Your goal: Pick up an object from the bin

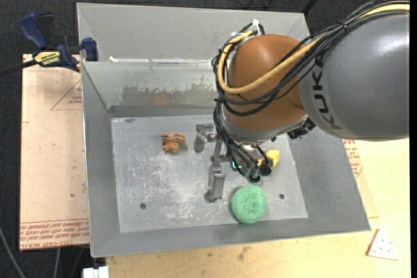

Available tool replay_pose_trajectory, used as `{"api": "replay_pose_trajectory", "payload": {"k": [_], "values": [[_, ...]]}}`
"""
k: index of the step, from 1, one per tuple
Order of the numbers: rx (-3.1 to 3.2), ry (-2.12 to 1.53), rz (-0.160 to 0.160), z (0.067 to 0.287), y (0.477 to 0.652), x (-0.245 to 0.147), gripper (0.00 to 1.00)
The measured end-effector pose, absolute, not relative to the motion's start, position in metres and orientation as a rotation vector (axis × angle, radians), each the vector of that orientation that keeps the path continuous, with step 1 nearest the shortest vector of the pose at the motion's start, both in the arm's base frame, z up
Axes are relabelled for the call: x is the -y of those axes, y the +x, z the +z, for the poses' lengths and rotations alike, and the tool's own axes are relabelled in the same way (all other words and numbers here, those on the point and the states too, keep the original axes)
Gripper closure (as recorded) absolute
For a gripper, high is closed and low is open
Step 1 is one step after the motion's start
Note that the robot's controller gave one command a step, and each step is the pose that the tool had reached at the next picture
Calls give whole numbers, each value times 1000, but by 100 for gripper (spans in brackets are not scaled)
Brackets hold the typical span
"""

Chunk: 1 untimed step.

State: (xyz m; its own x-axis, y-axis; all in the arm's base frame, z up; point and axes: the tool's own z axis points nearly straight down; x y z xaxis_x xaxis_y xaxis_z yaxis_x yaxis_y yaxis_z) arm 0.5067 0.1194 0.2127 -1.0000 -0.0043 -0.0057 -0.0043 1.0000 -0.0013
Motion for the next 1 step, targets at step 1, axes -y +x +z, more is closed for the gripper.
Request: {"api": "replay_pose_trajectory", "payload": {"k": [1], "values": [[-3139, -21, 2, 213, 541, -116, 0]]}}
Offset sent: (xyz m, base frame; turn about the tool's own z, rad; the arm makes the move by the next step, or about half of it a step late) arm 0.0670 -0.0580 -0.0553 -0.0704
